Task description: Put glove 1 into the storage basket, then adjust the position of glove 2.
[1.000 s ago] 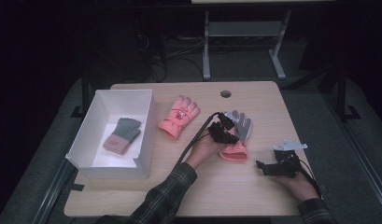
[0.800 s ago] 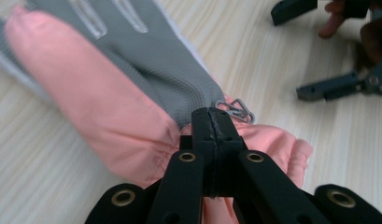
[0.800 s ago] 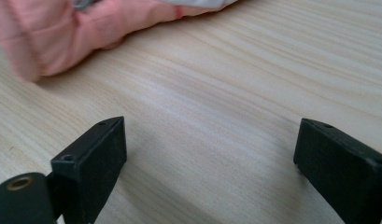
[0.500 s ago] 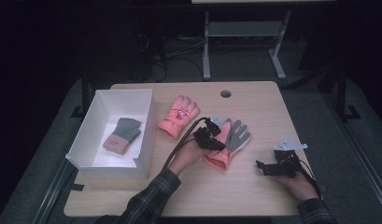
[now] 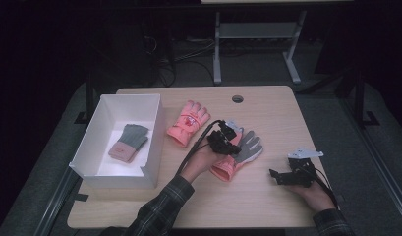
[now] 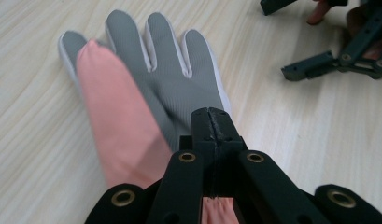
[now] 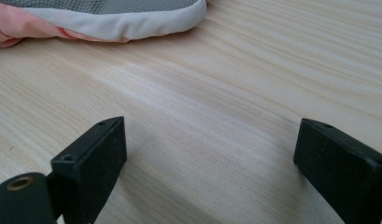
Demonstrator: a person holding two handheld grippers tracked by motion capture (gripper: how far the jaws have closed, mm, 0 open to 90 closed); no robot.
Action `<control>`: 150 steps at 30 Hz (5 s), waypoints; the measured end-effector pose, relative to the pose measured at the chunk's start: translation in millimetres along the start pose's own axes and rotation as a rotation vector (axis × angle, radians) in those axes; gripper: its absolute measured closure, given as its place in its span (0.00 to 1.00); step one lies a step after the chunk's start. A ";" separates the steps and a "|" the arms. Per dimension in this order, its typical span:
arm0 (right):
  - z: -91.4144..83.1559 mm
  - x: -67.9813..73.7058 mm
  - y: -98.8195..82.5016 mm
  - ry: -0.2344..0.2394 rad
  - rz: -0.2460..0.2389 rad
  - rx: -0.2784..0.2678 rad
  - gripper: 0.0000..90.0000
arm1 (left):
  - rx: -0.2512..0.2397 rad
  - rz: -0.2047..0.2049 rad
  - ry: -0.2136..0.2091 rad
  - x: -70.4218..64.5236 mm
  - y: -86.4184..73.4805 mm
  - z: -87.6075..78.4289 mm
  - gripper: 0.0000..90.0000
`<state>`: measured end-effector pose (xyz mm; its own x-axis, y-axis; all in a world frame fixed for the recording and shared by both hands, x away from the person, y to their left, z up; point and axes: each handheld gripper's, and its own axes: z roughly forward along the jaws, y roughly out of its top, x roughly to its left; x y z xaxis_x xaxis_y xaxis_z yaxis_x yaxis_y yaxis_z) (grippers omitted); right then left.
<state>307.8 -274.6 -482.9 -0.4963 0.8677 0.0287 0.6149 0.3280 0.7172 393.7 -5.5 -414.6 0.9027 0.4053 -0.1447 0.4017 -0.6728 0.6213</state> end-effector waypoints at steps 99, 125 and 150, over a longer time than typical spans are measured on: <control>0.1 -0.1 0.0 -0.001 -0.001 -0.001 0.10 | -0.073 -0.210 0.442 105.4 -42.4 -55.4 0.55; 0.1 -0.1 0.0 0.000 0.000 -0.001 0.10 | 0.020 -0.286 0.450 133.1 -51.6 -34.2 0.99; 0.1 -0.1 0.0 0.000 -0.001 -0.001 0.10 | 0.005 -0.081 0.188 51.5 -28.5 -24.5 0.82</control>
<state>307.9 -274.7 -483.0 -0.4964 0.8676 0.0281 0.6141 0.3282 0.7177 424.9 49.8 -420.9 0.8228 0.5664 -0.0478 0.4732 -0.6360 0.6095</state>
